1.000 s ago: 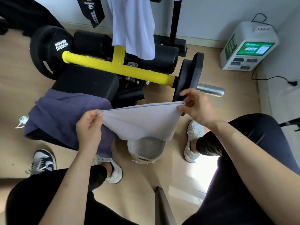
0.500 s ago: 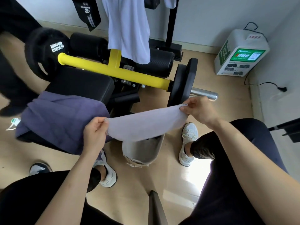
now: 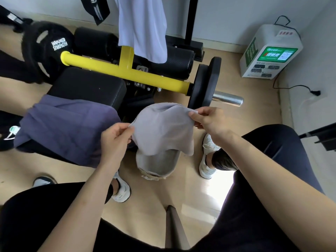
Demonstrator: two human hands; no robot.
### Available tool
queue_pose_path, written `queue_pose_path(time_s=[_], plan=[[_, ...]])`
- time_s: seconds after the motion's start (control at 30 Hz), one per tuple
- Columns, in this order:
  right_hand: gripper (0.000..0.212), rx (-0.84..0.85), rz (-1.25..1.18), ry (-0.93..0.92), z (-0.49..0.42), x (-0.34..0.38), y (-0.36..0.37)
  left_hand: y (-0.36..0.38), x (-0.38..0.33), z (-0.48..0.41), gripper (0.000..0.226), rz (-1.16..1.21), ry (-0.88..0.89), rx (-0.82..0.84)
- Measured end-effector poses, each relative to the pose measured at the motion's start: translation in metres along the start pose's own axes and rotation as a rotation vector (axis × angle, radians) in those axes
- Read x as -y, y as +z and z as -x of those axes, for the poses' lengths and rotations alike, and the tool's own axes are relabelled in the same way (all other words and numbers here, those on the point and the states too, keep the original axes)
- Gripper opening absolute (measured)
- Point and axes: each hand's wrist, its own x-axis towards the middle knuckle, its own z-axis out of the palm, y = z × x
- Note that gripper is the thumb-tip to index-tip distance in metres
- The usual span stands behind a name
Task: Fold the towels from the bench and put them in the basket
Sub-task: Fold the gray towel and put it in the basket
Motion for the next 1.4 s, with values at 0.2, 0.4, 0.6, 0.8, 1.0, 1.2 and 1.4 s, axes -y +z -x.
queue_pose_path(time_s=[0.2,0.4,0.6,0.8,1.0,1.2,1.4], plan=[[0.023,0.085,-0.057,-0.123,0.025,0.001,0.03,0.025,-0.008,0.024,0.015,0.067,0.034,0.098],[0.013,0.201,-0.042,-0.194,0.042,-0.001,0.045,0.039,-0.008,0.032,0.01,0.087,0.027,0.099],[0.008,0.28,0.032,-0.3,0.049,-0.004,0.053,0.045,-0.011,0.039,0.016,0.138,0.04,0.117],[0.031,0.225,0.261,-0.428,0.053,-0.008,0.057,0.048,-0.011,0.046,0.021,0.098,0.108,0.109],[0.014,0.135,0.277,-0.487,0.044,-0.009,0.052,0.033,-0.014,0.04,0.019,0.016,0.236,0.194],[0.01,0.196,0.321,-0.547,0.037,-0.007,0.039,0.004,-0.009,0.009,0.02,-0.293,0.485,-0.024],[0.017,0.384,0.341,-0.584,0.036,-0.003,0.032,0.002,-0.005,-0.01,0.039,-0.478,0.467,0.309]])
